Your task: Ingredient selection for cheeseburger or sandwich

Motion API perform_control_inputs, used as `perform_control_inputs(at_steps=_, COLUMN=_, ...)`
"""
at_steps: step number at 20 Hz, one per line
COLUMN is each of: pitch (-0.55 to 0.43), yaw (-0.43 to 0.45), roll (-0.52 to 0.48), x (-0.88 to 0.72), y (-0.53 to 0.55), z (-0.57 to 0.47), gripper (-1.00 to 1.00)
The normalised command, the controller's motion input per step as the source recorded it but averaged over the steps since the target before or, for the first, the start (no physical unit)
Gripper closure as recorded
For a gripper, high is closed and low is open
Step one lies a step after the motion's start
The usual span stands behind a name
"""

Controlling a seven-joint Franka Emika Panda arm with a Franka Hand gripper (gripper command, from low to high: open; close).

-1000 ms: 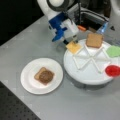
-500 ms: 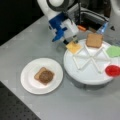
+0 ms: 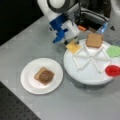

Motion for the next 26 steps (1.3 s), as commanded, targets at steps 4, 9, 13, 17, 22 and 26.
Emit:
perform_control_inputs(at_steps=4, pitch=0.002, yaw=0.010, roll=0.134, x=0.11, y=-0.16, z=-0.06, gripper=1.00)
perform_control_inputs(at_steps=9, pitch=0.006, yaw=0.048, roll=0.128, x=0.13, y=-0.26, z=-0.06, gripper=1.00)
perform_control_inputs(at_steps=13, pitch=0.016, yaw=0.068, roll=0.126, x=0.15, y=-0.25, z=-0.06, gripper=1.00)
perform_control_inputs(at_steps=17, pitch=0.037, yaw=0.048, roll=0.108, x=0.11, y=-0.22, z=-0.14, gripper=1.00)
perform_control_inputs(at_steps=22, pitch=0.033, yaw=0.042, roll=0.097, x=0.17, y=-0.26, z=-0.15, gripper=1.00)
perform_control_inputs(at_steps=26, pitch=0.043, yaw=0.063, roll=0.080, x=0.29, y=-0.38, z=-0.08, gripper=1.00)
